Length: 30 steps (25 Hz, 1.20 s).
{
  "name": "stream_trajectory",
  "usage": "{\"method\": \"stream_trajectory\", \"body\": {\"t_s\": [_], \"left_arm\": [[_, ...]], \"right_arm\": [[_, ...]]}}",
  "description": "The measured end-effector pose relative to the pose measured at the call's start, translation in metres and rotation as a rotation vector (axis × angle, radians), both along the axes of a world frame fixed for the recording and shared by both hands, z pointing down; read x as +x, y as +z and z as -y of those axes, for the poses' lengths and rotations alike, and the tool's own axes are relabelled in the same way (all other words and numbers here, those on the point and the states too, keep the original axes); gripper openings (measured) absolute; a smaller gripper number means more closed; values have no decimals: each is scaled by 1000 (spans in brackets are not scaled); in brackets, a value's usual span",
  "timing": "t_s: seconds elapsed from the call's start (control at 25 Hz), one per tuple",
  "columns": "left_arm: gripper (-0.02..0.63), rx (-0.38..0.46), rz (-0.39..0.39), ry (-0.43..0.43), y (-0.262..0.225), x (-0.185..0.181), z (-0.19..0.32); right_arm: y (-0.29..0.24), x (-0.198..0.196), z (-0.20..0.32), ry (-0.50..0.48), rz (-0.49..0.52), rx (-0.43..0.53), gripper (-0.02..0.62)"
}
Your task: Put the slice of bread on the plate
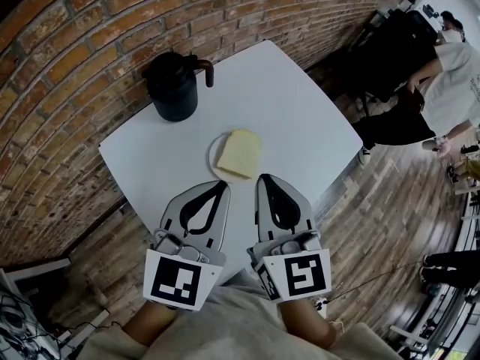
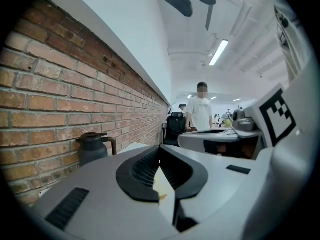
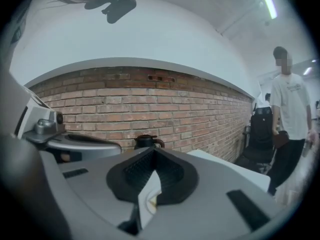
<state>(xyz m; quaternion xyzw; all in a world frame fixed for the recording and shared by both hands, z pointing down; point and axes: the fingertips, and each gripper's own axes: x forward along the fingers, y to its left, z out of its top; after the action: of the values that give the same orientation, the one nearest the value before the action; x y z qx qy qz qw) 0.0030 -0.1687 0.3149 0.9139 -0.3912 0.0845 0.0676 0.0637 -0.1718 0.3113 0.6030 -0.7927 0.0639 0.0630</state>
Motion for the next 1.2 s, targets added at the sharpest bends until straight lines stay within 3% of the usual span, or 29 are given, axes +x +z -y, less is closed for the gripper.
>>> {"method": "stream_trajectory", "body": {"t_s": [0.4, 1.2], "left_arm": [[11, 29, -4, 21, -16, -3, -28], [9, 10, 1, 17, -12, 0, -32]], "right_arm": [[-12, -15, -42, -1, -27, 41, 6], [4, -20, -41, -52, -13, -12, 6]]}}
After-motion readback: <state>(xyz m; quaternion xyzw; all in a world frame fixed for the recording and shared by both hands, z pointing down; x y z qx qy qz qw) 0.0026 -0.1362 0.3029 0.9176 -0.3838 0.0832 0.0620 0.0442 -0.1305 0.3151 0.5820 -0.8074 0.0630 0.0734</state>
